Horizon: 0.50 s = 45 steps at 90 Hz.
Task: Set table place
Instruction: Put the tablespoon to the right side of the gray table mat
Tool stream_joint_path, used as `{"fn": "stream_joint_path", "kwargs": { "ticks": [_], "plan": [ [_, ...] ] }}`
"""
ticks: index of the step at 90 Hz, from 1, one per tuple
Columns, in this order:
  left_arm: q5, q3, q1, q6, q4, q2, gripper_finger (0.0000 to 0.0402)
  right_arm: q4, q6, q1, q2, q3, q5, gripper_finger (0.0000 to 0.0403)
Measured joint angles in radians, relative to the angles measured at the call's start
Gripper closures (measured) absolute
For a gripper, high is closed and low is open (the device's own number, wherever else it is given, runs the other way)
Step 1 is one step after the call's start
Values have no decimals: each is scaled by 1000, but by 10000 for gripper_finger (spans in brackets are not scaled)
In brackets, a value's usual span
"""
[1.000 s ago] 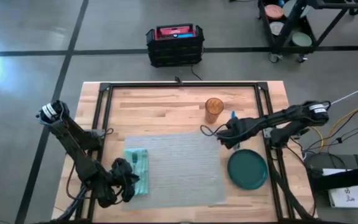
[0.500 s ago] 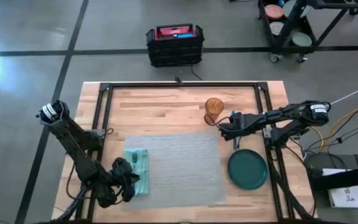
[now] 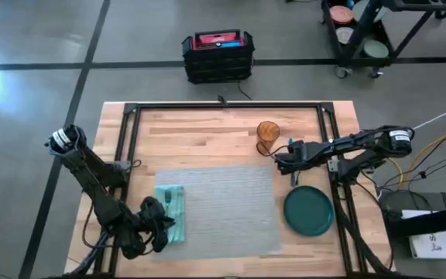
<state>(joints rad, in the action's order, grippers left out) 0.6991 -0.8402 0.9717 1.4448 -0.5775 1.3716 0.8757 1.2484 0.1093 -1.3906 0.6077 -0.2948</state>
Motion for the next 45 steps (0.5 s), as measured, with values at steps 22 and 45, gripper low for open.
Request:
{"fn": "stream_joint_path", "kwargs": {
  "ticks": [22, 45],
  "plan": [
    [1, 0, 0, -10, 1, 0, 364, 8, 68, -2, 48, -12, 41, 256],
    [1, 0, 0, -15, 10, 0, 364, -83, 139, -28, 44, -74, 30, 290]
  ]
}}
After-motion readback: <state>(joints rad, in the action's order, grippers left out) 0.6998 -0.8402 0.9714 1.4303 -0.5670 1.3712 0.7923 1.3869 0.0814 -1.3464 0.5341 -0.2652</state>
